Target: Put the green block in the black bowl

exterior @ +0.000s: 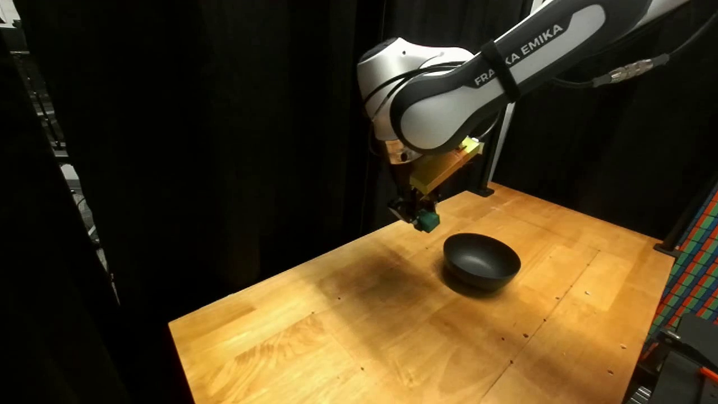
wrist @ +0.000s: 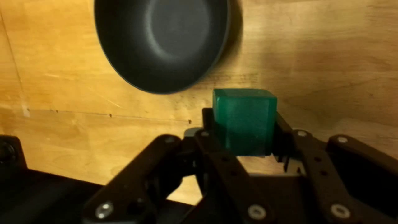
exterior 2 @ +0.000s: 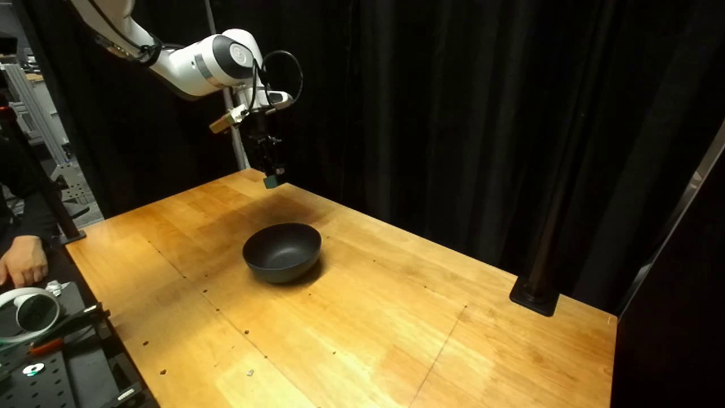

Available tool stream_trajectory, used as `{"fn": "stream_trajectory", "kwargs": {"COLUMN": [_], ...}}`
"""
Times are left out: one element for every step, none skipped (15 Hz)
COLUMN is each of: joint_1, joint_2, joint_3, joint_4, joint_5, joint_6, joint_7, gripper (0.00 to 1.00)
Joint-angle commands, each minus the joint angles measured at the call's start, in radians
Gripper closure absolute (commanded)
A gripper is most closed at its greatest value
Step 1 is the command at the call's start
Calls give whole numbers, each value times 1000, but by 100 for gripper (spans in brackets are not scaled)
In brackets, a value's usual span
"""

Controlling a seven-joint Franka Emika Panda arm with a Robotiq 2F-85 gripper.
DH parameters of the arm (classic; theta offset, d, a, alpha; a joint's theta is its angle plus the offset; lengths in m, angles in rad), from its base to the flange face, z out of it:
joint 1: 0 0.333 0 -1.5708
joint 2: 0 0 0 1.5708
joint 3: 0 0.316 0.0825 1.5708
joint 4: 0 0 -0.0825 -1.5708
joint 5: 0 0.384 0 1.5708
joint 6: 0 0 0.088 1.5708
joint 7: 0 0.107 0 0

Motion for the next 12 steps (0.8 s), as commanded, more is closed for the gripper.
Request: {"fn": "stream_trajectory", "kwargs": {"joint_1": [-77,-99,-117,-140,-158,-171,-179,-187,-195,-204,-211,-217], "joint_2": [-106,-124,-137,-159,-176,-209,-242,-298,-347,-403,-449,-498], "joint_3": [15,13,13,17,21,25,26,33,38,48,56,68], "joint_4": [-174,-216,-248,-283,-309,-343,-370,-408,-440,-473,-498,-518], "joint_5": [35,41,46,65,83,93,100,109,120,137,150,180], "joint_6": [9,26,37,51,59,82,95,122,146,175,195,183], "joint_7": [44,52,56,49,41,32,33,23,14,5,-11,-14], "gripper": [82,82,82,32,32,27,19,11,2,0,0,0]}}
